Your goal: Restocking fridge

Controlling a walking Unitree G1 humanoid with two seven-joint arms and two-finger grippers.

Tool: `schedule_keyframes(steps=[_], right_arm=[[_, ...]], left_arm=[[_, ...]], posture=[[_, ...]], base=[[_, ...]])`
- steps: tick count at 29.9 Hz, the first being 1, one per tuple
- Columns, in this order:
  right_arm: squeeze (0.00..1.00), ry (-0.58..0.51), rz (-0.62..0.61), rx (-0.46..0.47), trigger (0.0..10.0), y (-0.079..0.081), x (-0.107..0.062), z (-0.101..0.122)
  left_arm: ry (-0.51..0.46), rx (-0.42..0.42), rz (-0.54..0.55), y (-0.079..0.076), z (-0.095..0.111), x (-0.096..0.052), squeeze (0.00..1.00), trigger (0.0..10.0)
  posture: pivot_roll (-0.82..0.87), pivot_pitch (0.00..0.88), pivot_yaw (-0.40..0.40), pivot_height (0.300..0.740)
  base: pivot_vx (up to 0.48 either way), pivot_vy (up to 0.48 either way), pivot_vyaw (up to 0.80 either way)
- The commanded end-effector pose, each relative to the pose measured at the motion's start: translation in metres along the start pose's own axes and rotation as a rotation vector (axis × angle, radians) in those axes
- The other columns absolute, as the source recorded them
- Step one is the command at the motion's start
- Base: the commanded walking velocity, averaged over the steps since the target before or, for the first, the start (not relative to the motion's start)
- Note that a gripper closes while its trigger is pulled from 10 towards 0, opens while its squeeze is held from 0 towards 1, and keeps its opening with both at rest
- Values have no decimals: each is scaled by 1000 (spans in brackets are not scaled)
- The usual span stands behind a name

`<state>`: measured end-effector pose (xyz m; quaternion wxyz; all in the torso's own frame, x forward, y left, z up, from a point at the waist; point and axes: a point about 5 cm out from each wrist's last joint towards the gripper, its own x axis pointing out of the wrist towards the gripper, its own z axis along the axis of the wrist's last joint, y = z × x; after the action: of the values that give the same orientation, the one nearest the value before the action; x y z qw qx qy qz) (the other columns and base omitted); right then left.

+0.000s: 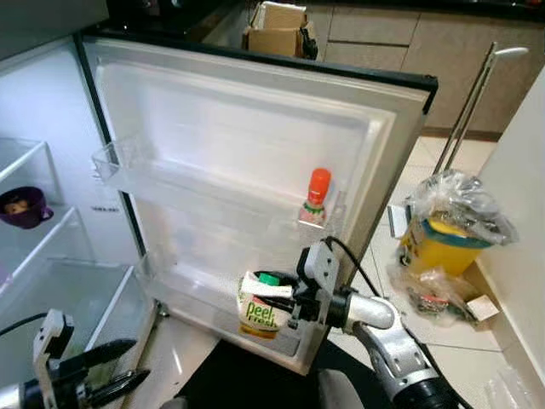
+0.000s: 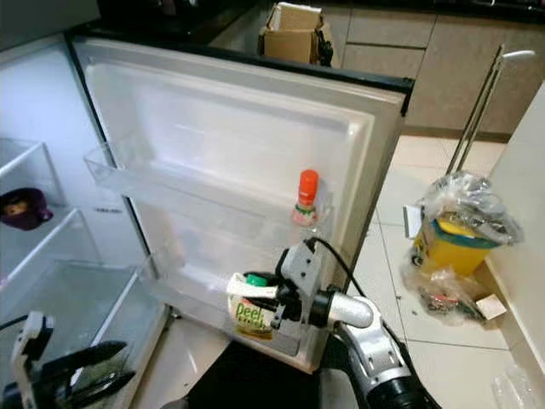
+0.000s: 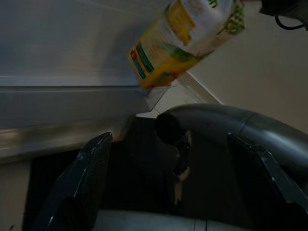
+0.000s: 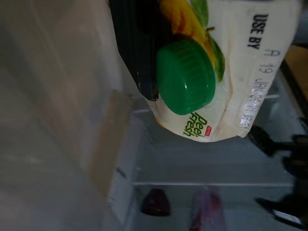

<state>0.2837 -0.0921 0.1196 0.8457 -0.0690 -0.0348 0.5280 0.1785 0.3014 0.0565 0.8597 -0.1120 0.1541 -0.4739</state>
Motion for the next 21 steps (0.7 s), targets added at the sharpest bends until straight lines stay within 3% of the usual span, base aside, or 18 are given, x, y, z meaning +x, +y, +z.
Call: schedule_keyframes(steps=[1,11,21], right_arm=[[0,-11,-28,-21,10000,-7,-2,5],[0,-17,-62,-53,10000,-8,3,8],[0,53,-13,-167,10000,13,10,-9]], left_arm=[[29,11,-17,-2,5,-5,0,10000],[35,3,-44,-8,5,-1,0,10000],[39,-11,-75,-13,4,9,0,10000]], posture=[[-20,3,-58,551],[-19,1,-60,551],[-25,7,-58,551]], base=[[0,0,0],[0,0,0],[0,0,0]])
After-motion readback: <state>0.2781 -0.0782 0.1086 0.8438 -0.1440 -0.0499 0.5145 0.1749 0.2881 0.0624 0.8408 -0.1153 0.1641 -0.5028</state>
